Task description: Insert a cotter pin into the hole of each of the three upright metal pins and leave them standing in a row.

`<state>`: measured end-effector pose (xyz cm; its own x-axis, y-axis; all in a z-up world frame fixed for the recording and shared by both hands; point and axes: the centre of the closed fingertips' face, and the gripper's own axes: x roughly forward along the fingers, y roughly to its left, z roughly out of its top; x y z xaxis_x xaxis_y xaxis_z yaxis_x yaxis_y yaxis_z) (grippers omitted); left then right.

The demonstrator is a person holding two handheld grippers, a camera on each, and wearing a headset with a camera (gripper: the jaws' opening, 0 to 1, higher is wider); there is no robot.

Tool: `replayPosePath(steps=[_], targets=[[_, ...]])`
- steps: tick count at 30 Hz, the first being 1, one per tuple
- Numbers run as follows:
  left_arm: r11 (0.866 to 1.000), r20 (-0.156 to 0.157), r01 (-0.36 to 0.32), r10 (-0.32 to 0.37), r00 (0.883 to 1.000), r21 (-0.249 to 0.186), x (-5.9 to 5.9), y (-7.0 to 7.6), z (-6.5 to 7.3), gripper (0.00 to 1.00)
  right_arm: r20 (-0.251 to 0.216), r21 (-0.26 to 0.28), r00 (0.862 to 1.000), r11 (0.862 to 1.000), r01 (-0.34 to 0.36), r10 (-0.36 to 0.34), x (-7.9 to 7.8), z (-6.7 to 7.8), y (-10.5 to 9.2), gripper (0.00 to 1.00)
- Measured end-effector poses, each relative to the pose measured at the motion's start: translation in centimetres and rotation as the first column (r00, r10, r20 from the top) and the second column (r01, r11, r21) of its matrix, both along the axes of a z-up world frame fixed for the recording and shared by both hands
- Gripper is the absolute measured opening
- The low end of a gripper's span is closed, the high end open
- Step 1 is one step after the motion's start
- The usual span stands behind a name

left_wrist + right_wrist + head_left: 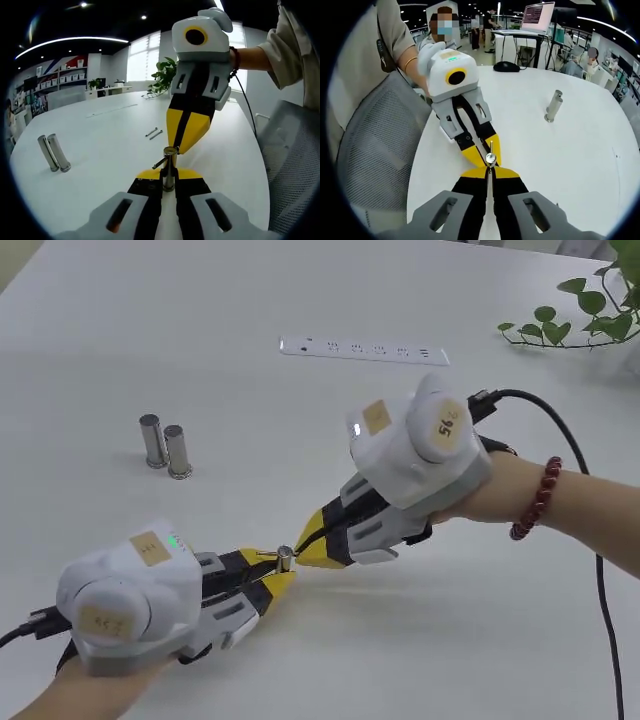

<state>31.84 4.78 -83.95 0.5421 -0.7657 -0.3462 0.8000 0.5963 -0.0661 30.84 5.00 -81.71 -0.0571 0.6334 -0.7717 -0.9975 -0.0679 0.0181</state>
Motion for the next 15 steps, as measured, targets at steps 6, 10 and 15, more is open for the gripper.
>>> replayPosePath(steps=[6,10,15], targets=[[1.000,-0.001,-0.004,0.004,1.000,-0.005,0.02,-0.02,0.02,0.07,-0.001,0.003,1.000,1.000,-0.002,0.002,-0.08,0.04,-0.08,0.04],[1.000,0.000,-0.003,0.003,1.000,-0.005,0.03,-0.03,0.03,0.07,-0.005,0.005,1.000,1.000,0.003,-0.003,-0.05,0.03,-0.09,0.05],[1.000,0.003,0.000,0.000,1.000,-0.003,0.04,-0.05,0.03,0.07,-0.005,0.005,1.000,1.000,0.001,-0.001,-0.07,-0.08,0.03,0.05]])
